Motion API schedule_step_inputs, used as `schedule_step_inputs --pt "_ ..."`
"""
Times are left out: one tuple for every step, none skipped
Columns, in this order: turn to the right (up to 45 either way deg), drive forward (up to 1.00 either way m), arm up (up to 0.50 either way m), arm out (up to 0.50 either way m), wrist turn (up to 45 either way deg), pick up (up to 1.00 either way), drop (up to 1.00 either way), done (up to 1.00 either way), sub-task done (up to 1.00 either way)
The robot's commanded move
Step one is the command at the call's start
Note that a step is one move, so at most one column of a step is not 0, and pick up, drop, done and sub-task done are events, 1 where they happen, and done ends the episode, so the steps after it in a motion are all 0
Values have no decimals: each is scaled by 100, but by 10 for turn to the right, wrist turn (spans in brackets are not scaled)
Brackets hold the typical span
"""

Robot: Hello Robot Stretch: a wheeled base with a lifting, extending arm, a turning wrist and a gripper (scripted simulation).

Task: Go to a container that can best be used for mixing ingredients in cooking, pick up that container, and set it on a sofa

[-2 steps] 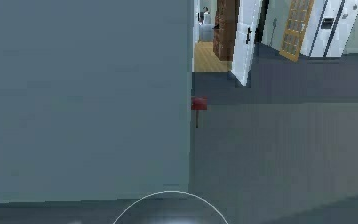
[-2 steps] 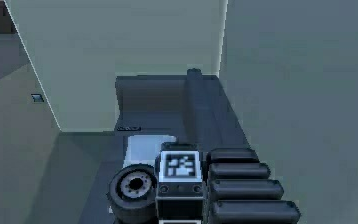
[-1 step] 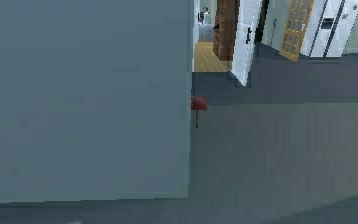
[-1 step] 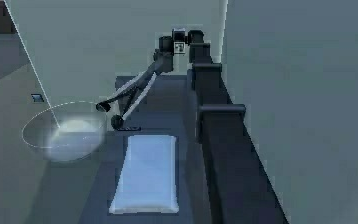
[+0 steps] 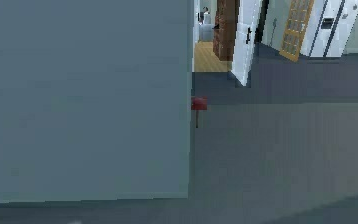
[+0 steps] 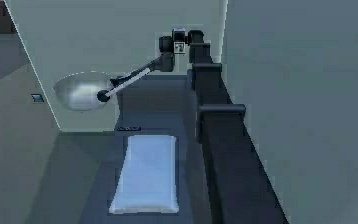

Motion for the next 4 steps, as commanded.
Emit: schedule_step_inputs --pt "0 0 0 0 390 0 0 0 0" --pt "0 0 -36 0 0 0 0 0 0" --pt "0 0 -32 0 0 0 0 0 0" --pt "0 0 0 0 0 0 100 0 0"
